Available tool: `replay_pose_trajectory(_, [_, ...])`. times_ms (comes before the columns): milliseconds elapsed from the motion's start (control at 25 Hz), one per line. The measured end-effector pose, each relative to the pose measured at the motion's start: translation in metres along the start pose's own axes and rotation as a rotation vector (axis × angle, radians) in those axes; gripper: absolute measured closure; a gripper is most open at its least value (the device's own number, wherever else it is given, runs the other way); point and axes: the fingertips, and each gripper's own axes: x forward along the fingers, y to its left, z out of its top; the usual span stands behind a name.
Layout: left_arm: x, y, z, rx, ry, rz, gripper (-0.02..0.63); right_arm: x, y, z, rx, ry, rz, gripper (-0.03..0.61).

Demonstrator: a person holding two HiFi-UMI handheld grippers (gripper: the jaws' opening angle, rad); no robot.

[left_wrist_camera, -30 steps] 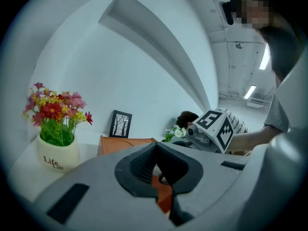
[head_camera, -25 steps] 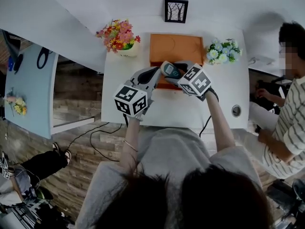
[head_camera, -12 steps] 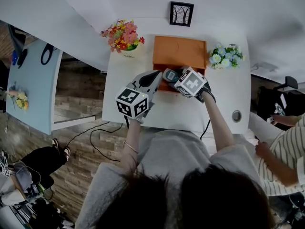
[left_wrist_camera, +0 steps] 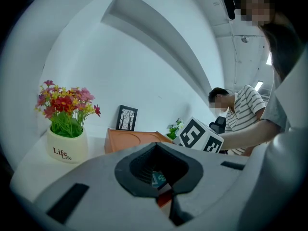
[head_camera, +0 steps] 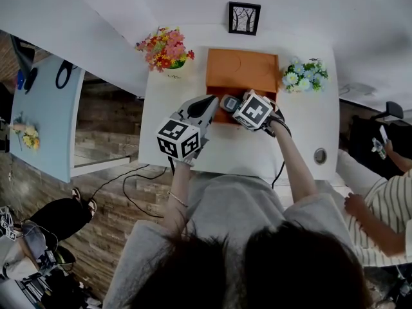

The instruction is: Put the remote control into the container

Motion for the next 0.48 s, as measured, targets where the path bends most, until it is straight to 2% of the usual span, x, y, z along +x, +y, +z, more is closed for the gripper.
replay_pose_trajectory(160, [0.004, -0.005, -0.001, -0.006, -0.004, -0.013, 0.611, -0.002, -0.002, -0.004, 0.036, -0.004, -0.005, 0.302])
replay_pose_trajectory(320, [-0.001, -0.001, 0.004, 0.017, -0.002, -0.004, 0.611, 0.002, 0.001, 0.009, 0.093, -0.056, 0.019, 0.293])
replay_pose_trajectory(480, [-0.001, -0.005, 0.007, 0.021, -0.011, -0.015, 0.611, -0.006, 0.0, 0.008, 0.11, -0.093, 0.001, 0.287])
